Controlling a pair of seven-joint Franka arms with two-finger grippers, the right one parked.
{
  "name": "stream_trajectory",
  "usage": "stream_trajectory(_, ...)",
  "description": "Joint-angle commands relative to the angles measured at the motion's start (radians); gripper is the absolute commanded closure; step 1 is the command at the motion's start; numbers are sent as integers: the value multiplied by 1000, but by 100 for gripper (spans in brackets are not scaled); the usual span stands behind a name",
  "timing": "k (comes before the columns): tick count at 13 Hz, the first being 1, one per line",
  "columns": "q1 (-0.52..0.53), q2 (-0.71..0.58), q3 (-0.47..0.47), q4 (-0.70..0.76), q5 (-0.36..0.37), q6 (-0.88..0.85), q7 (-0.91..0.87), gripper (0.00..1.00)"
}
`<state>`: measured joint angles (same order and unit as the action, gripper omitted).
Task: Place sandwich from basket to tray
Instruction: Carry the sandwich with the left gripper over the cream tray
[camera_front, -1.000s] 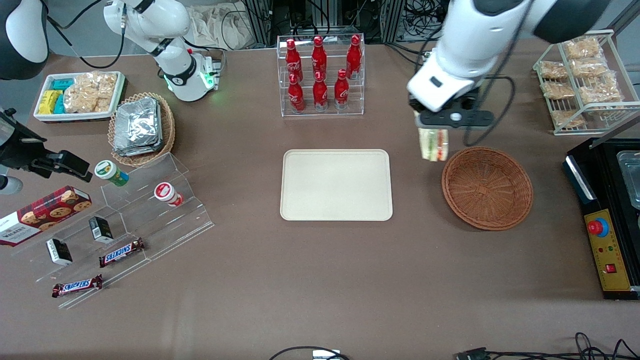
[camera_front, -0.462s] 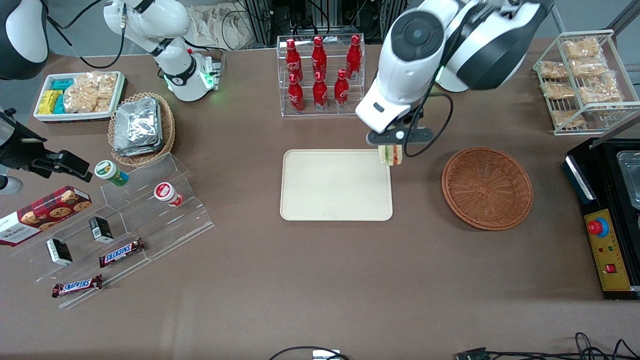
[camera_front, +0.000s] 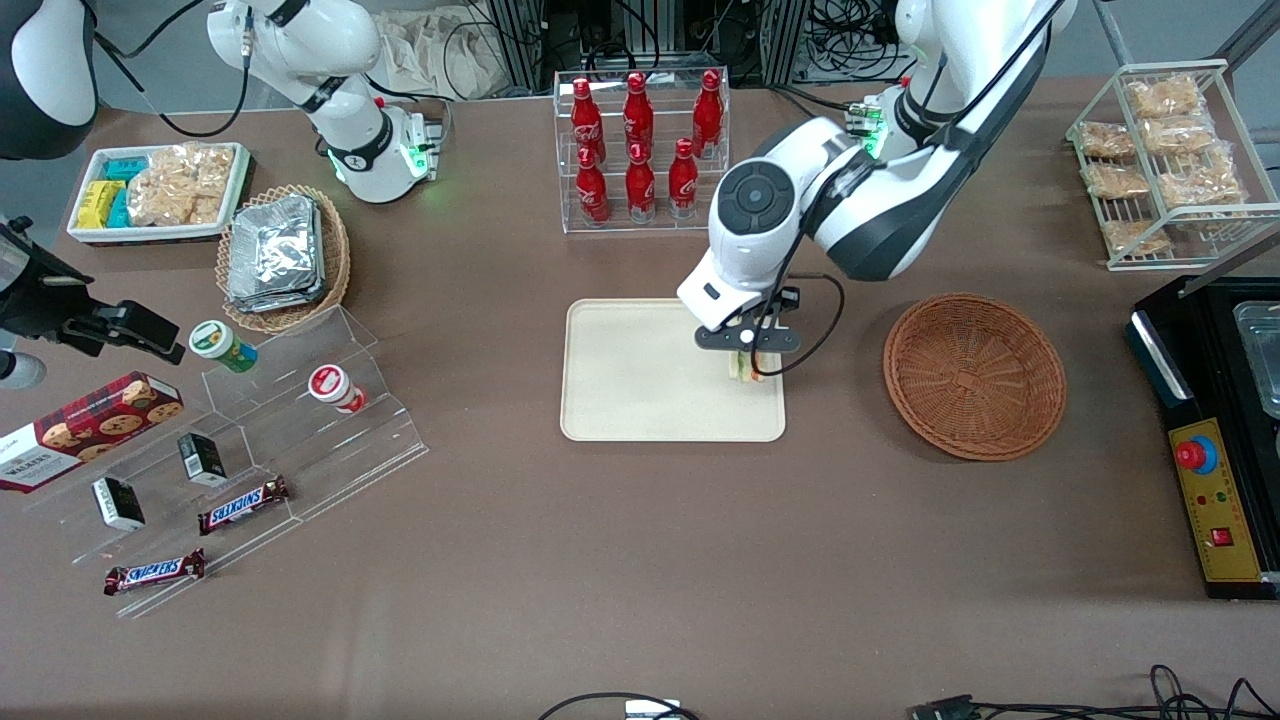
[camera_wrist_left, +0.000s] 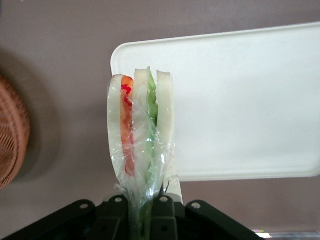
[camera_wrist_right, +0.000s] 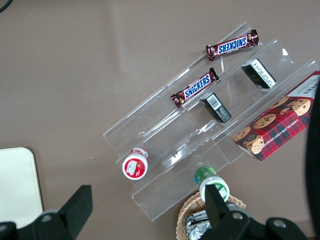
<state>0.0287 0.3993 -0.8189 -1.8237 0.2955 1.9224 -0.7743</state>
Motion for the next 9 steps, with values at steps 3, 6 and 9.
stream_trajectory(3, 14, 73, 33, -111, 57, 191, -37, 100)
stream_trajectory(6, 8, 96, 59, -146, 59, 256, -39, 100)
stream_trajectory(9, 7, 124, 73, -163, 105, 285, -57, 100)
